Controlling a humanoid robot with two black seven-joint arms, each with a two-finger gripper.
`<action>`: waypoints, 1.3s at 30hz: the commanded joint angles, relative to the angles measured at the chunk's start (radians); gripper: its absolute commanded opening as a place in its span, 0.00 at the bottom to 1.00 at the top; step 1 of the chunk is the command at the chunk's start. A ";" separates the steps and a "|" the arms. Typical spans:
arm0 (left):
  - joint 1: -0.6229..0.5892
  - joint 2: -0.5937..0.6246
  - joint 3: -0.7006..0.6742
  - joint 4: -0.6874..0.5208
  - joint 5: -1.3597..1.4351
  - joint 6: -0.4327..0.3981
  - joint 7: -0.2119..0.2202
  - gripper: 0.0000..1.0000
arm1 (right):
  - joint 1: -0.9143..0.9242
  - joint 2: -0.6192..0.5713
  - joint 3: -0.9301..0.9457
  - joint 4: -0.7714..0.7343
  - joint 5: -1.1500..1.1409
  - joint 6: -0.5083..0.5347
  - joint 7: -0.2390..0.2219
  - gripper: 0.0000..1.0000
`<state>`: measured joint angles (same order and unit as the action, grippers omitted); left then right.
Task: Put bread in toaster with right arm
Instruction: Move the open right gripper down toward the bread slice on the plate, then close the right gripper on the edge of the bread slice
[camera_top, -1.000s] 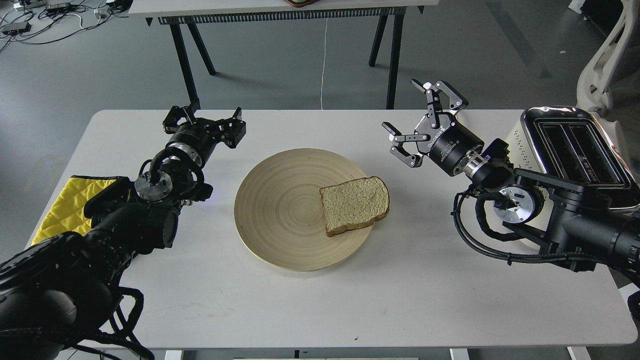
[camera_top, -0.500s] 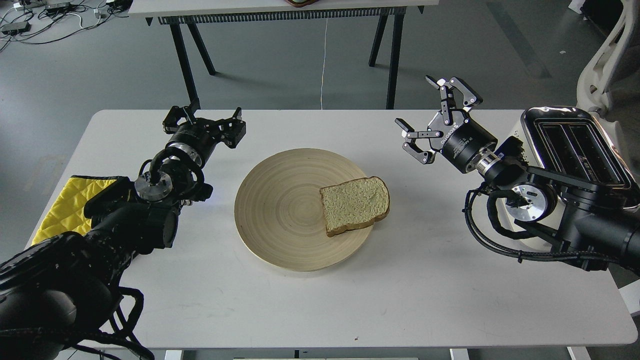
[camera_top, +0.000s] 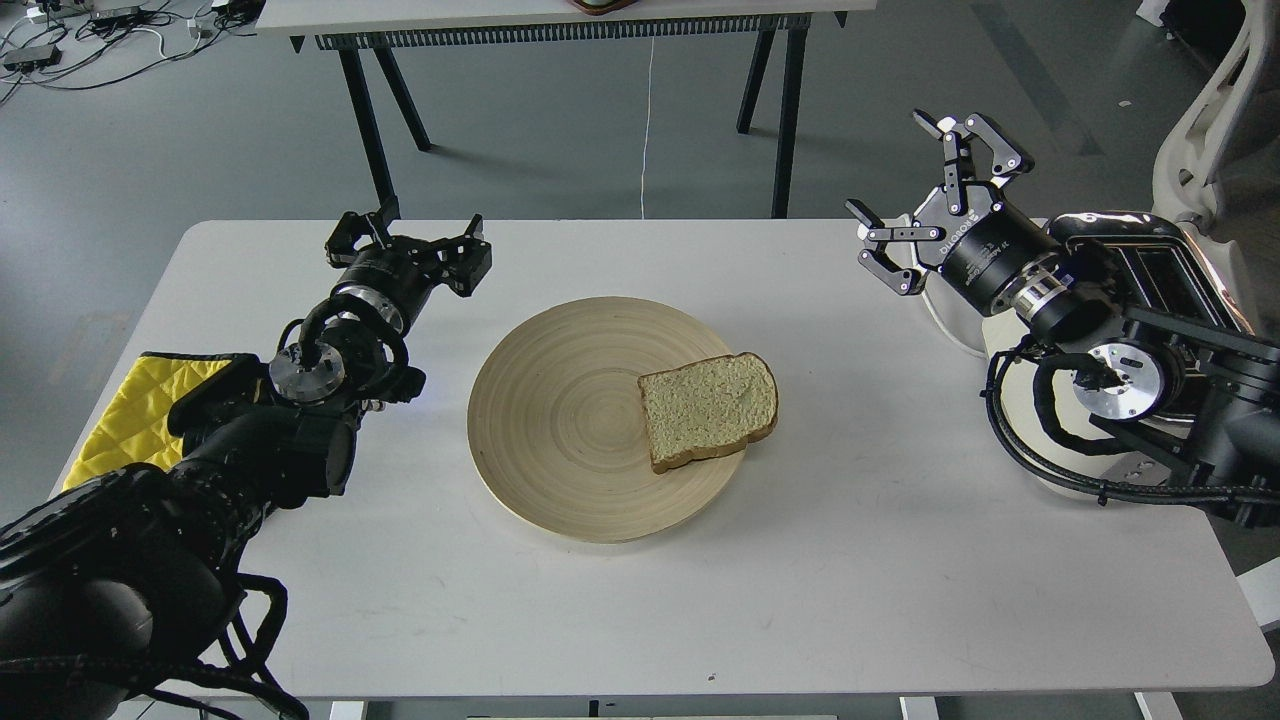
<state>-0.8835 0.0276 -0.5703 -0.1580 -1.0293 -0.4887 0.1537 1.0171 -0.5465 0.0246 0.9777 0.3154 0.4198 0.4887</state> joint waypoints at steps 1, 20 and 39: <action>0.000 0.000 0.000 0.000 0.000 0.000 0.001 1.00 | 0.043 -0.032 -0.015 0.110 -0.171 -0.162 0.000 0.97; 0.000 -0.003 0.000 0.000 0.000 0.000 0.000 1.00 | 0.400 0.106 -0.753 0.256 -0.333 -0.728 -0.061 0.98; 0.000 -0.002 0.000 0.000 0.000 0.000 0.000 1.00 | 0.173 0.278 -0.655 0.151 -0.160 -0.757 -0.061 0.97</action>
<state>-0.8835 0.0259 -0.5707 -0.1580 -1.0293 -0.4887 0.1542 1.2028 -0.2767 -0.6521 1.1318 0.1417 -0.3360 0.4285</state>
